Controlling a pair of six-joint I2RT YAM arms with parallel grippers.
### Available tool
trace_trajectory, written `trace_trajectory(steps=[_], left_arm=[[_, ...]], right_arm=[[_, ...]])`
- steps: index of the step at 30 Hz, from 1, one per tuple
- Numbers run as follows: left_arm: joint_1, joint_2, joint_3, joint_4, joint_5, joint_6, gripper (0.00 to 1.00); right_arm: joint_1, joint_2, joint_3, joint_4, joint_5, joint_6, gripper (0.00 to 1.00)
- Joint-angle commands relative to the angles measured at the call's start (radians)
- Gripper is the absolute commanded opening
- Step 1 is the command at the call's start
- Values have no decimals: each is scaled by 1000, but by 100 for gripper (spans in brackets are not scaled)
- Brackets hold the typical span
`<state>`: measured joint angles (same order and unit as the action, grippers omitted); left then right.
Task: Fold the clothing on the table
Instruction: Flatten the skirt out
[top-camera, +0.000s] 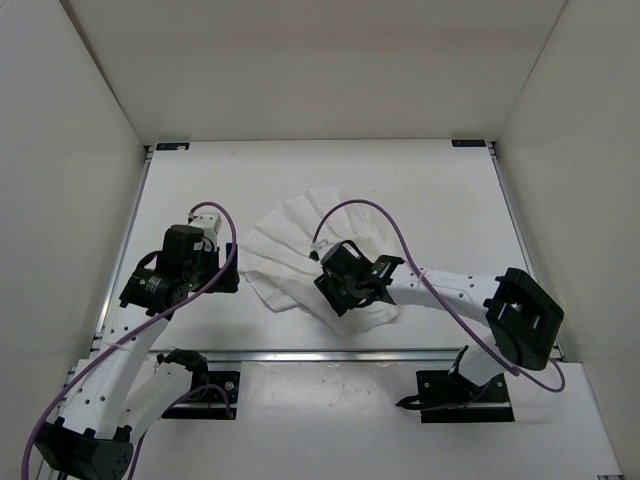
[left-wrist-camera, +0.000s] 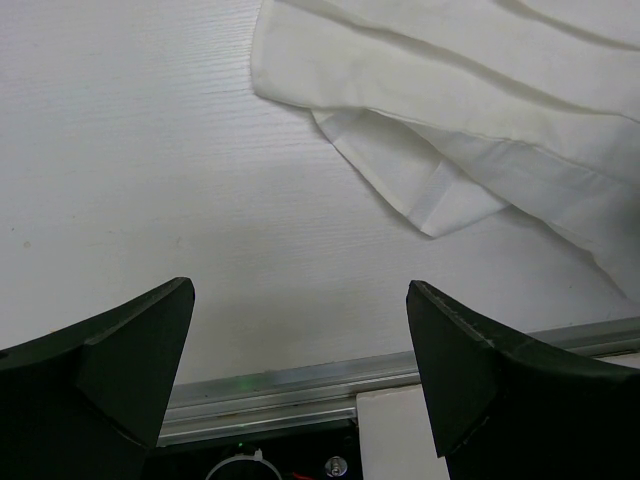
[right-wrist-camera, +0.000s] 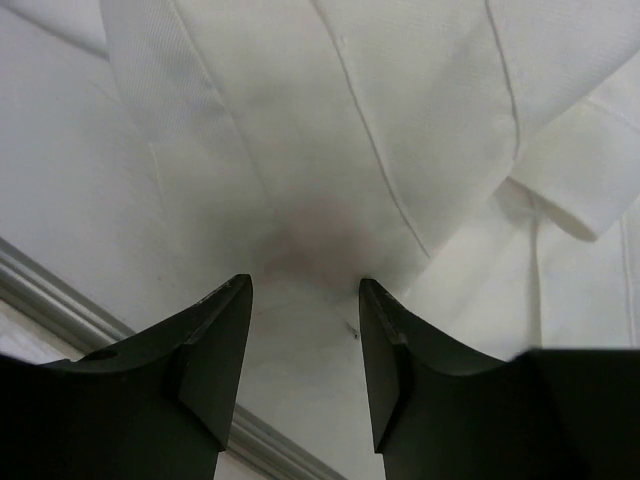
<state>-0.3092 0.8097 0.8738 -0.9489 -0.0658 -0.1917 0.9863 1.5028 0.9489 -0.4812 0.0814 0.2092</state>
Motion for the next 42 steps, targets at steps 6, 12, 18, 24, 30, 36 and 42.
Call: trace_trajectory(steps=[6, 12, 18, 24, 30, 36, 42], left_arm=[[11, -29, -1, 15, -2, -2, 99], [4, -29, -1, 16, 0, 0, 99], [5, -35, -1, 18, -3, -2, 99], [68, -50, 1, 13, -41, -23, 94], [94, -93, 1, 16, -65, -40, 97], [107, -93, 1, 16, -77, -48, 97], [105, -98, 1, 21, -57, -35, 99]], right_arm=[[-23, 103, -41, 141, 13, 8, 39], [-40, 142, -30, 122, 38, 29, 5], [-43, 88, 39, 104, -58, 41, 0], [-153, 160, 330, 322, -447, 206, 0], [-173, 215, 925, 116, -364, 167, 0], [-340, -129, 308, 231, -385, 327, 0], [-567, -345, -328, 352, -624, 417, 0]])
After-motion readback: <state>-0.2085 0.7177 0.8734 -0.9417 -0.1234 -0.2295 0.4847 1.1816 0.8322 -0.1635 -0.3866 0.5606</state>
